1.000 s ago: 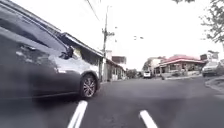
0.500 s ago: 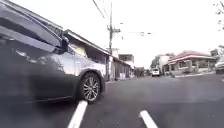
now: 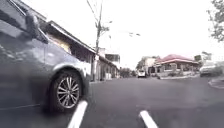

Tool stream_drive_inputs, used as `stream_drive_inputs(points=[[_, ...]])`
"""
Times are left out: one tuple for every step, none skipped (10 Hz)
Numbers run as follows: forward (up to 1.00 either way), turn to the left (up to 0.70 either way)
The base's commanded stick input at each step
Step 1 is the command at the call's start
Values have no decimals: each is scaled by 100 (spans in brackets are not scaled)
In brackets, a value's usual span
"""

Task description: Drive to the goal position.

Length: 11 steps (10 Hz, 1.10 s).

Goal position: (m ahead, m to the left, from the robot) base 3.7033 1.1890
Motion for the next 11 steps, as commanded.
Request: stream_drive_inputs(points=[[100,-40],[100,-40],[100,-34],[100,-27],[100,-19],[100,-11],[100,-4],[100,1],[100,3],[100,5],[100,7]])
